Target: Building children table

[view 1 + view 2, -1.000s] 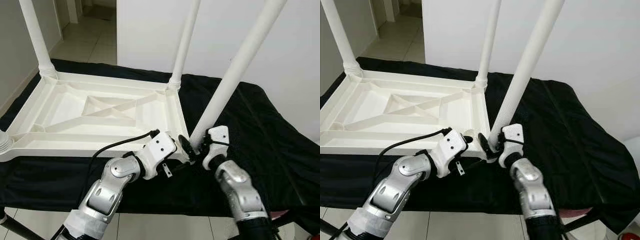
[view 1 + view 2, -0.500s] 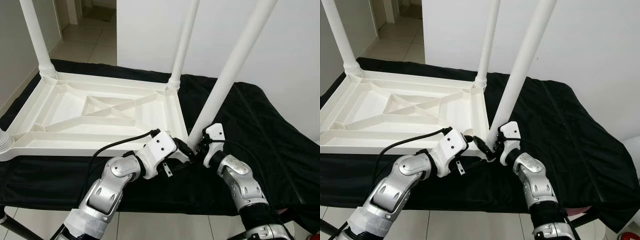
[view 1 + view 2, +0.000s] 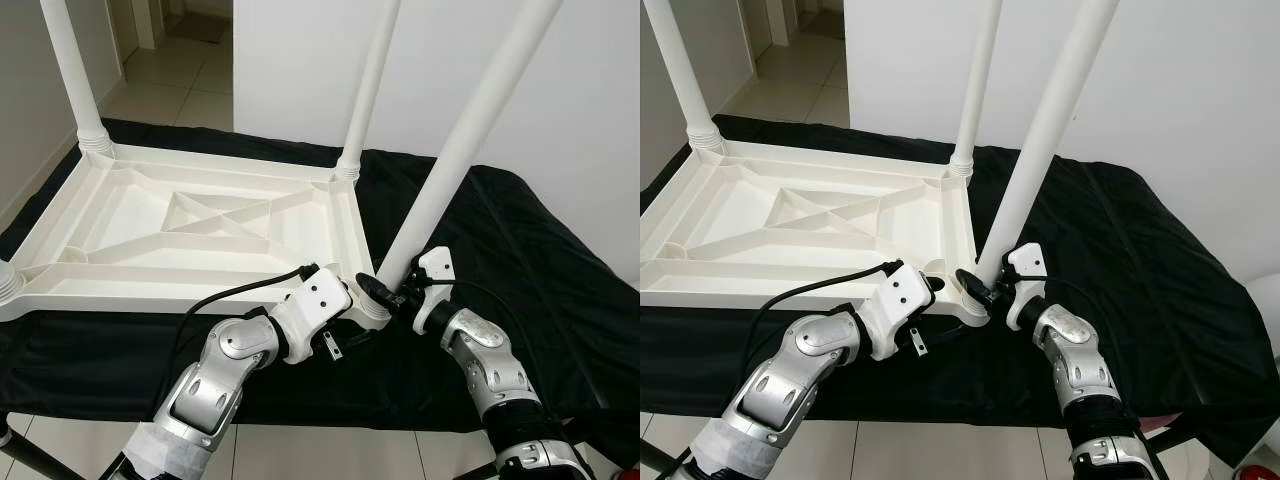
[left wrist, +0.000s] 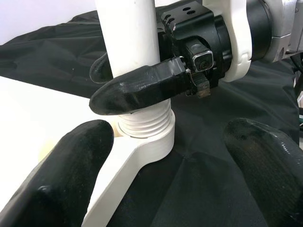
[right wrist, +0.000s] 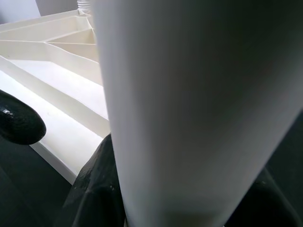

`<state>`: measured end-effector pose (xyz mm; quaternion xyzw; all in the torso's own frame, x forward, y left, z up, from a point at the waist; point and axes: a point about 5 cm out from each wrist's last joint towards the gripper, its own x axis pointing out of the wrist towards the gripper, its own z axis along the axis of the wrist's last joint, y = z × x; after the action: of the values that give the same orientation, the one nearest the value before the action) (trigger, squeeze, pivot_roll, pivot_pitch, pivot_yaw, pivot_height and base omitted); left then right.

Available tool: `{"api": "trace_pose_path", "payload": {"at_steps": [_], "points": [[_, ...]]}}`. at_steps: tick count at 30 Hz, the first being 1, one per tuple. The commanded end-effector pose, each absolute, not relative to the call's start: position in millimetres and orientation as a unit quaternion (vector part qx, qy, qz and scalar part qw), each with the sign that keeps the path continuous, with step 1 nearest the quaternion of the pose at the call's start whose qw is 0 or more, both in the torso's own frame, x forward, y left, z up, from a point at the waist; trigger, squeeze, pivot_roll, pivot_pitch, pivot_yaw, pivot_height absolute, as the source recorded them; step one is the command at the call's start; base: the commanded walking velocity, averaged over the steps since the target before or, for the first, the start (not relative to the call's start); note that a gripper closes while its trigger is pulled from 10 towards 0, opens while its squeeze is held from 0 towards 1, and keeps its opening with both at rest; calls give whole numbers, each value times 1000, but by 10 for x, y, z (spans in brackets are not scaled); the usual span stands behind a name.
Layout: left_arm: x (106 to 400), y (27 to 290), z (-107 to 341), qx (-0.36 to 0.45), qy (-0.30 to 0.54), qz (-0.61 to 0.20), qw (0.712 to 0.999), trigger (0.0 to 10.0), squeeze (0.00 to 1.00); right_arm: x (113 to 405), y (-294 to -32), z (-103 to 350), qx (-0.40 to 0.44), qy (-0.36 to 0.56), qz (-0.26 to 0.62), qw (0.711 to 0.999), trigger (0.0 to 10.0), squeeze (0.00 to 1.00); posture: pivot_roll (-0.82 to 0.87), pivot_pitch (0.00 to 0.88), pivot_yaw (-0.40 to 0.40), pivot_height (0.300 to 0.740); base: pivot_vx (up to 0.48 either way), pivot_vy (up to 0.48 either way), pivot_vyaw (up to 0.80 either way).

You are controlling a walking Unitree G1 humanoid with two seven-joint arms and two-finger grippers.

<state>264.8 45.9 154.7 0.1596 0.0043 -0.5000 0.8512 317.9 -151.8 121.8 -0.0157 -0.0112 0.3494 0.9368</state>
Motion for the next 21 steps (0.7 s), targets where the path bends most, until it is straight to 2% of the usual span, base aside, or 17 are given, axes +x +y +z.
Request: {"api": "trace_pose_path", "payload": {"at_steps": [1, 7, 8, 10, 12, 15, 16, 20, 21], "points": [[2632, 428, 1577, 161, -1, -500, 851, 10000, 0, 3120, -1477, 1073, 5, 22, 353, 935, 10000, 0, 0, 0, -126, 740, 0, 0, 0], [2633, 428, 1570, 161, -1, -499, 852, 10000, 0, 3094, -1445, 1064, 20, 27, 319, 947, 10000, 0, -6, 0, -128, 740, 0, 0, 0], [2627, 424, 1568, 160, 0, -499, 852, 10000, 0, 3109, -1442, 1042, 12, 39, 255, 966, 10000, 0, -8, 0, -131, 740, 0, 0, 0], [2624, 422, 1568, 158, 0, -499, 852, 10000, 0, 3117, -1448, 1050, 13, 42, 206, 977, 10000, 0, -8, 0, -131, 740, 0, 0, 0], [2624, 423, 1567, 158, 0, -499, 852, 10000, 0, 3116, -1449, 1052, 17, 44, 193, 980, 10000, 0, -9, 0, -131, 740, 0, 0, 0], [2620, 421, 1562, 158, 1, -499, 852, 10000, 0, 3111, -1455, 1042, 42, 57, 126, 989, 10000, 0, -11, 0, -131, 740, 0, 0, 0], [2616, 420, 1560, 158, 1, -499, 852, 10000, 0, 3094, -1451, 1041, 36, 58, 91, 993, 10000, 0, -14, 0, -132, 740, 0, 0, 0], [2614, 419, 1558, 157, 1, -499, 852, 10000, 0, 3078, -1448, 1044, 30, 57, 70, 995, 10000, 0, -14, 0, -132, 740, 0, 0, 0], [2615, 415, 1556, 157, 1, -500, 852, 10000, 0, 3033, -1397, 1040, 32, 59, 34, 997, 10000, 0, -12, 0, -135, 740, 0, 0, 0]]}}
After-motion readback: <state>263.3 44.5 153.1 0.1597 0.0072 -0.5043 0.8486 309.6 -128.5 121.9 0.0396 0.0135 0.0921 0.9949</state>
